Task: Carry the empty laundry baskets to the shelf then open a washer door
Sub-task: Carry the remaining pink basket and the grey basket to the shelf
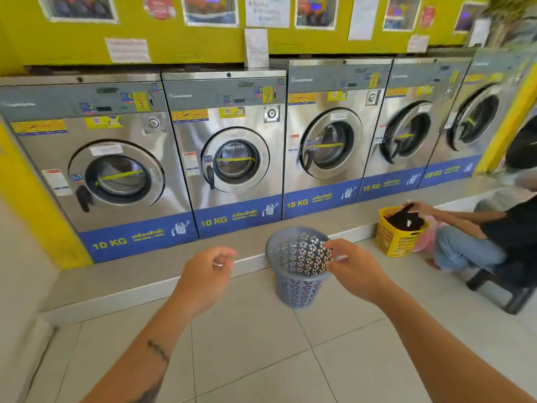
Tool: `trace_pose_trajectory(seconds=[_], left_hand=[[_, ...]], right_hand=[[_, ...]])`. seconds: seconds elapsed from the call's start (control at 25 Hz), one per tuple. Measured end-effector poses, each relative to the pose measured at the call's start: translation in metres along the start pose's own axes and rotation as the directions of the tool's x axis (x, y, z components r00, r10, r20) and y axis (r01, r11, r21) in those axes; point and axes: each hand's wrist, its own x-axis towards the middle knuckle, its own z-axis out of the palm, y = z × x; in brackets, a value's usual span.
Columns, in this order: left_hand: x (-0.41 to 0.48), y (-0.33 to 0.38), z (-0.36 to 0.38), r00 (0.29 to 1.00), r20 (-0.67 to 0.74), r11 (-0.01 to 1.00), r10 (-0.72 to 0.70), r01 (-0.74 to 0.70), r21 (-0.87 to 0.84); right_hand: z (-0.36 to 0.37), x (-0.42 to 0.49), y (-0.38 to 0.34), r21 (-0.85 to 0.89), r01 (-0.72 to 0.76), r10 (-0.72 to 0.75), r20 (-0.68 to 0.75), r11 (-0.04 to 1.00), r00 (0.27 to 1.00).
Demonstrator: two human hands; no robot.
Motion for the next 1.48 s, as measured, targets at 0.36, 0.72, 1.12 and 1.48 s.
trace_pose_trajectory(seconds=[0.36,0.72,1.12,1.48], left_hand=[[0.194,0.011,0.122,0.99,0.075,0.992,-0.123,0.123,0.015],[0.395,-0.05,0.25,0.969,0.157,0.981,-0.192,0.192,0.021],[0.52,-0.225,0.393,0.895,0.198,0.883,-0.399,0.317,0.346],[0.506,-0.342,0.499,0.821,0.016,0.776,-0.57,0.532,0.339]], right_hand=[[-0.044,0.225,0.078,-0.035,-0.112,0.115,0.09,0.993,0.989],[0.001,0.424,0.176,-0.135,-0.245,0.267,0.18,0.96,0.947],[0.131,0.594,0.334,-0.223,-0.392,0.442,0.262,0.893,0.858],[0.231,0.64,0.467,-0.302,-0.393,0.474,0.274,0.868,0.837]])
